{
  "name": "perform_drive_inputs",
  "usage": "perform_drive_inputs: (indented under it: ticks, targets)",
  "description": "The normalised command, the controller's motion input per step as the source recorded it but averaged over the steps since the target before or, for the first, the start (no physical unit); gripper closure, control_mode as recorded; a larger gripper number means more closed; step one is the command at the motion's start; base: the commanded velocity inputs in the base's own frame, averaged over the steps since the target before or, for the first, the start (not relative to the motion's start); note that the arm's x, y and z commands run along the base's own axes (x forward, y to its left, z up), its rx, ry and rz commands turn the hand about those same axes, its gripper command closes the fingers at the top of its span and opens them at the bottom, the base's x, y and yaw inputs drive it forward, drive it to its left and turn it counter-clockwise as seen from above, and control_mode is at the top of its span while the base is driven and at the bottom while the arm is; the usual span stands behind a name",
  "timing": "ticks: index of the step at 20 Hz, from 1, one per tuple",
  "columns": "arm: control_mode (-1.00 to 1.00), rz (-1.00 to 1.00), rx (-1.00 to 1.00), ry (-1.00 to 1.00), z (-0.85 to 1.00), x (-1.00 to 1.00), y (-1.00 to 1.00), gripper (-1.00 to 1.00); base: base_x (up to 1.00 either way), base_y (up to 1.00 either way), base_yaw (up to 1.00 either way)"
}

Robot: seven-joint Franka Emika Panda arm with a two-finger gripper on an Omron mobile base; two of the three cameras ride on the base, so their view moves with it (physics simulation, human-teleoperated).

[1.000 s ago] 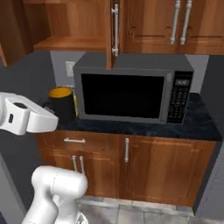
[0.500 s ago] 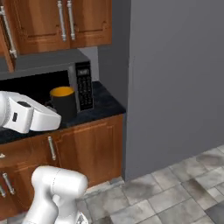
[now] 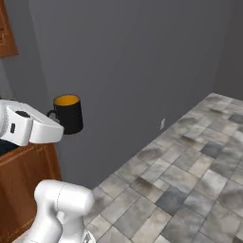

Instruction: There is a tray on the dining counter. Grab the cup, mug, and pitcher and place them on the tray. The pitcher may be placed next to the tray if it cannot fit the tray.

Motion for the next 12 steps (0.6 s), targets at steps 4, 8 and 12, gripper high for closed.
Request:
perform_drive_inputs:
  ticks: [4,8,12]
  targets:
    - [1.00,0.00,0.00,0.00,0.00,0.00,0.00,1.00,1.00,-0.04,-0.29]
    - [1.00,0.00,0.00,0.00,0.00,0.00,0.00,1.00,1.00,0.00,-0.18]
    - [1.00,0.00,0.00,0.00,0.00,0.00,0.00,1.00,1.00,0.00,-0.14]
